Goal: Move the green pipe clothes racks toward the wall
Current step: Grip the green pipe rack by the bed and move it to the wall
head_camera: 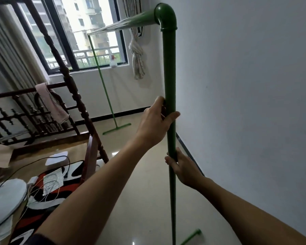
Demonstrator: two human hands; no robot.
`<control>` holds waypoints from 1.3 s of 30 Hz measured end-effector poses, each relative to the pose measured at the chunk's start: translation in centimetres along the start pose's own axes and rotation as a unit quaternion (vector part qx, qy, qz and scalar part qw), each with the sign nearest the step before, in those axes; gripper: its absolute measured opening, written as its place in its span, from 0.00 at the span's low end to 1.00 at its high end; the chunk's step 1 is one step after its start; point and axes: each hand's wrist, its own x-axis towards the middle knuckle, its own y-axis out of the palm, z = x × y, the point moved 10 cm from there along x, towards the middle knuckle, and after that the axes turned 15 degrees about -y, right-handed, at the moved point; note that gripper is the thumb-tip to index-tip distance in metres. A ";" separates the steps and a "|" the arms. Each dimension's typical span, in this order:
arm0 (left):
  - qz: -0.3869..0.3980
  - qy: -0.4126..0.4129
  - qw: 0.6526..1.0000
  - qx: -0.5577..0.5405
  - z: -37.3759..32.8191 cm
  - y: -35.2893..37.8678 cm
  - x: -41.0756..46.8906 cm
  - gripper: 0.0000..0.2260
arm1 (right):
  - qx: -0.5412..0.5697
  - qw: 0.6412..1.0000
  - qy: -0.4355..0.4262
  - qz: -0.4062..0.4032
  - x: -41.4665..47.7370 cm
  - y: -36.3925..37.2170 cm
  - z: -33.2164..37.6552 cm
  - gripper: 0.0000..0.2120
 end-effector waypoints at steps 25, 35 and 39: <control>-0.006 -0.006 1.000 0.008 11.3 -8.4 23.8 0.14 | -0.015 0.999 -0.030 0.030 26.7 8.1 -4.2 0.16; 0.034 -0.006 0.999 0.002 14.0 -9.7 32.6 0.15 | -0.029 0.997 -0.021 0.069 34.9 10.5 -8.0 0.19; 0.080 0.010 0.997 -0.013 13.9 -8.3 34.8 0.15 | -0.027 0.997 0.011 0.065 36.2 10.7 -10.4 0.22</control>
